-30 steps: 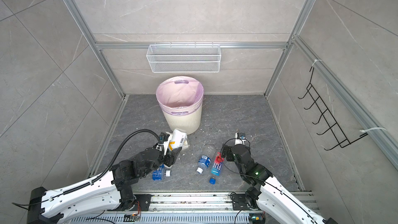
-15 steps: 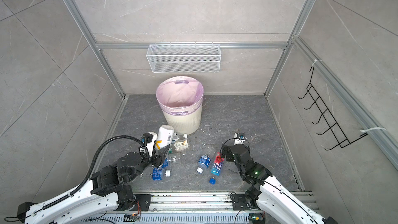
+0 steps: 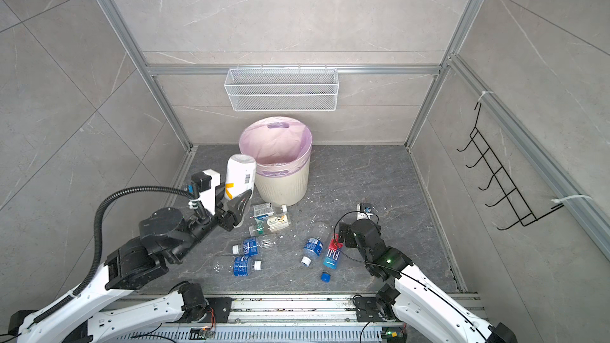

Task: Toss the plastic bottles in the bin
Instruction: 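Lift the yellow-chevron bottle with the left gripper up over the bin, then open the left gripper to drop the bottle into the bin, then draw the left gripper back to the cluster while the right gripper grasps the pink-flower bottle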

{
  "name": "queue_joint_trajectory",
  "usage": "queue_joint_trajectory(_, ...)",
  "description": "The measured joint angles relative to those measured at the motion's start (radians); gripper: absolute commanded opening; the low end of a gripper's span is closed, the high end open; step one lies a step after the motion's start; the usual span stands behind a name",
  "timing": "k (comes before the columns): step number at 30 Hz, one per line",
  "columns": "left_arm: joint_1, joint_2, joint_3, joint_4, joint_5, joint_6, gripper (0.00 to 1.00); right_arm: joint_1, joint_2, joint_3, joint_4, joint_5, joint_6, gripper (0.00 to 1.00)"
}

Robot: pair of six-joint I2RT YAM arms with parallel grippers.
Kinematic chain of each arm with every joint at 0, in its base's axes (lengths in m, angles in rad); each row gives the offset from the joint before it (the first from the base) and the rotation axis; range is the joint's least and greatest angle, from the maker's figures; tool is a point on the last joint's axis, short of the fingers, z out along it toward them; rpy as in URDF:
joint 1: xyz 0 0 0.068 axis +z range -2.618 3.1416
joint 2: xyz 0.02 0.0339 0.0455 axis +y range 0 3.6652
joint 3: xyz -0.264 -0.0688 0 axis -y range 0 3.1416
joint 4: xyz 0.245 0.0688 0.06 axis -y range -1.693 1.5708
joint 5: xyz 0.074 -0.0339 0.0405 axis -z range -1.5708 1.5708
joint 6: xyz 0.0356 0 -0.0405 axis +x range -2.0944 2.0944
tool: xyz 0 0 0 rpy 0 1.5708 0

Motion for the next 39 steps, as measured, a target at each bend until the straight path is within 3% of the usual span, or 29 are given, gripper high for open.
queue_joint_trajectory(8, 0.409, 0.409, 0.444, -0.048, 0.349, -0.013, 0.61, -0.006, 0.003, 0.001, 0.000, 0.000, 0.000, 0.99)
queue_joint_trajectory(9, 0.449, 0.476, 0.508, -0.054, 0.390, -0.021, 0.64, -0.006, 0.003, 0.001, 0.000, 0.000, 0.000, 0.99)
queue_joint_trajectory(10, 0.483, 0.542, 0.570, -0.056, 0.437, -0.031, 0.74, -0.006, 0.004, 0.001, 0.000, 0.000, 0.000, 0.99)
queue_joint_trajectory(11, 0.516, 0.613, 0.636, -0.062, 0.482, -0.043, 0.93, -0.006, 0.005, 0.001, 0.000, 0.000, 0.000, 0.99)
queue_joint_trajectory(12, 0.537, 0.671, 0.689, -0.069, 0.512, -0.050, 1.00, -0.006, 0.005, 0.001, 0.000, 0.000, 0.000, 0.99)
queue_joint_trajectory(17, 0.593, 0.852, 0.787, -0.100, 0.540, -0.086, 1.00, -0.007, 0.002, 0.001, 0.000, 0.000, 0.003, 1.00)
queue_joint_trajectory(24, 0.591, 0.786, 0.760, -0.101, 0.544, -0.087, 1.00, -0.008, -0.022, 0.001, 0.000, 0.000, 0.003, 1.00)
queue_joint_trajectory(39, 0.591, 0.341, 0.272, -0.042, 0.531, -0.098, 0.99, -0.007, 0.027, 0.038, -0.022, -0.045, 0.024, 0.95)
